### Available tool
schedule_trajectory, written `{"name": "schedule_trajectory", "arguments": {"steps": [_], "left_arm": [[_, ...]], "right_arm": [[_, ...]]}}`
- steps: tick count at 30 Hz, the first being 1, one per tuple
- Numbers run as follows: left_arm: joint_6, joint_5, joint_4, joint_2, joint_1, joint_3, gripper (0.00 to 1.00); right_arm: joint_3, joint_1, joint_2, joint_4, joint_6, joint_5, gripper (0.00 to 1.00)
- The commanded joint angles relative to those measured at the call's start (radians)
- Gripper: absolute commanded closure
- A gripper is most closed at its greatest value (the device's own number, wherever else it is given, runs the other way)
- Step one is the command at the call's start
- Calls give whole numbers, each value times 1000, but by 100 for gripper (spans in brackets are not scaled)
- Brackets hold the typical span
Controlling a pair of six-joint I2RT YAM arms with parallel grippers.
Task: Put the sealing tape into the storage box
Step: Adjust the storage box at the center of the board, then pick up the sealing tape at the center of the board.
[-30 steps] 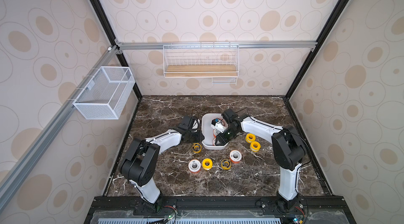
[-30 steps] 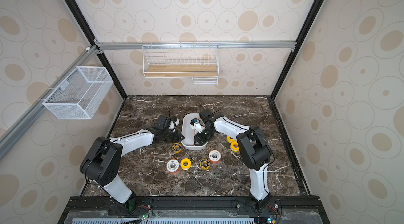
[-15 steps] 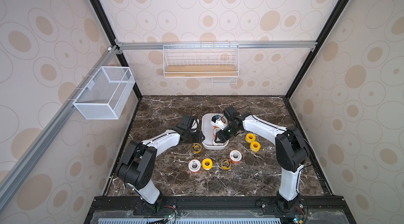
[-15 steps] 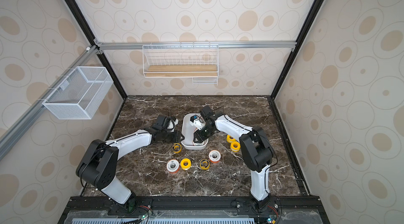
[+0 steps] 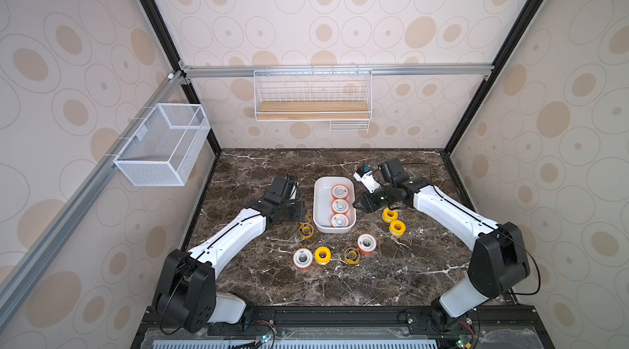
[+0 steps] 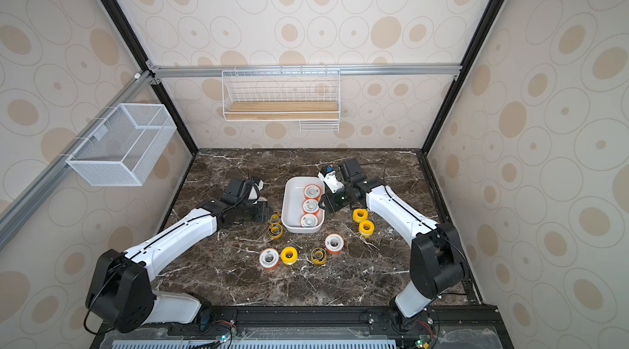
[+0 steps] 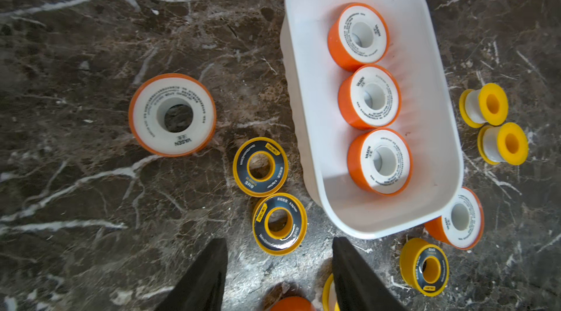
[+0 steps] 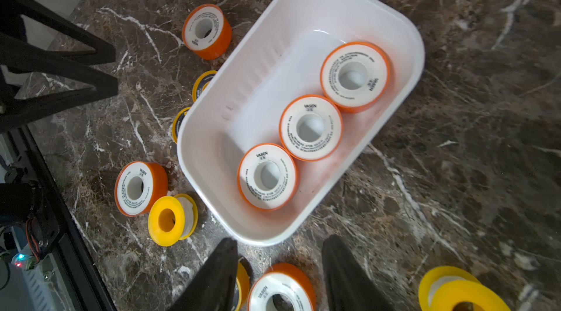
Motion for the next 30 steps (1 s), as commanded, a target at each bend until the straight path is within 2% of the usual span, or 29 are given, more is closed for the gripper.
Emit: {"name": "schedule_trajectory", "arguments": {"steps": [1, 5, 11, 17, 22, 30], "left_arm": [[36, -59, -68, -7, -2, 8, 41], [25, -59, -82, 8, -3, -2, 41], [-12, -3, -89, -22, -14, -61, 41], [-74, -18, -136, -134, -94, -129, 40], [-125, -3, -126, -227, -141, -194, 35], [-160, -61, -93, -234, -262, -210, 25]], "right_arm": [[-60, -60, -42, 35, 24, -31, 49], [-131, -135, -72, 54, 26, -73, 49], [-211, -169, -88, 62, 10, -102, 49], [-271, -189, -119, 84, 19, -105, 49], [-310, -193, -132, 123, 51, -112, 48], [-336, -195, -135, 155, 80, -126, 48]]}}
